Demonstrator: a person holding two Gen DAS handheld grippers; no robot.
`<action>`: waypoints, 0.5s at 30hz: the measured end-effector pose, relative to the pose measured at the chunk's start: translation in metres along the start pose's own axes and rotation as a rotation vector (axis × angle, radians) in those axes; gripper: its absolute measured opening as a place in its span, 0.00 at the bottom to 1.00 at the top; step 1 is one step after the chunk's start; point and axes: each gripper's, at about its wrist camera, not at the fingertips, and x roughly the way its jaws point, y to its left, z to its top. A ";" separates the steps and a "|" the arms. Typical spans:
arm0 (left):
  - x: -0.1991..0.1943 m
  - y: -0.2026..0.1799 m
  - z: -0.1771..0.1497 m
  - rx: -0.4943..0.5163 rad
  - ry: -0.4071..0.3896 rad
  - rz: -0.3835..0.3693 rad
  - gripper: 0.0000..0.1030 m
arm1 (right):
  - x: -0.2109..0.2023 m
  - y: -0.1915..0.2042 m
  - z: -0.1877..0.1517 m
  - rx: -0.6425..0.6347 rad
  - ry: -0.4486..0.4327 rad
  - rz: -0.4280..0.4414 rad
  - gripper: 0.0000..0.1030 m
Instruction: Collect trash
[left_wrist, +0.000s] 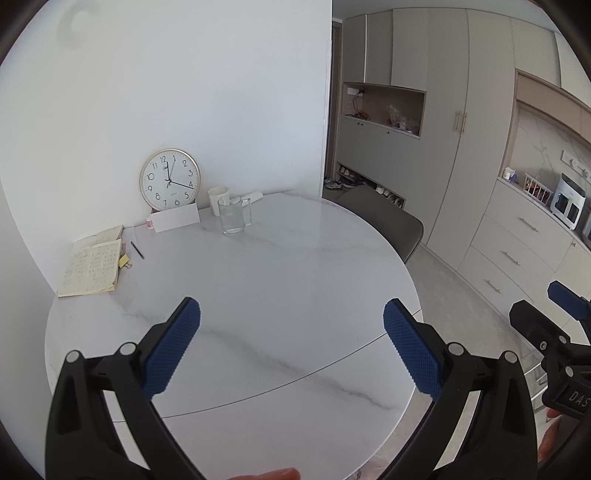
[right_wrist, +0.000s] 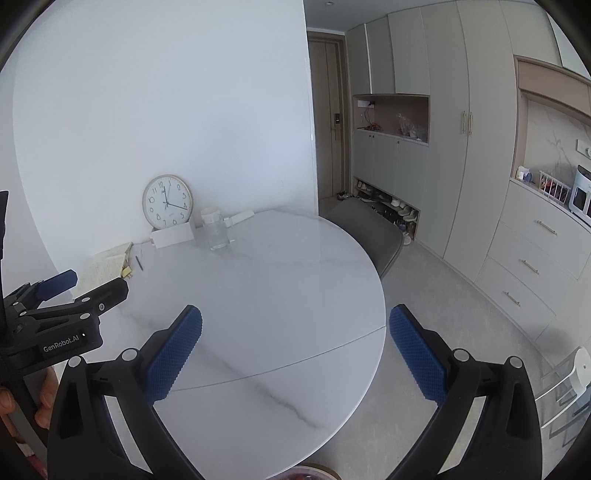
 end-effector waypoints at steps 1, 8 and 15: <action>0.000 0.000 0.000 -0.002 0.001 -0.002 0.92 | 0.000 0.000 0.000 0.001 0.000 0.001 0.98; 0.002 0.001 -0.001 -0.002 0.006 -0.004 0.92 | 0.002 0.000 -0.003 0.001 0.007 0.002 0.98; 0.004 0.005 -0.003 -0.014 0.016 -0.008 0.92 | 0.001 0.005 -0.007 0.000 0.012 0.003 0.98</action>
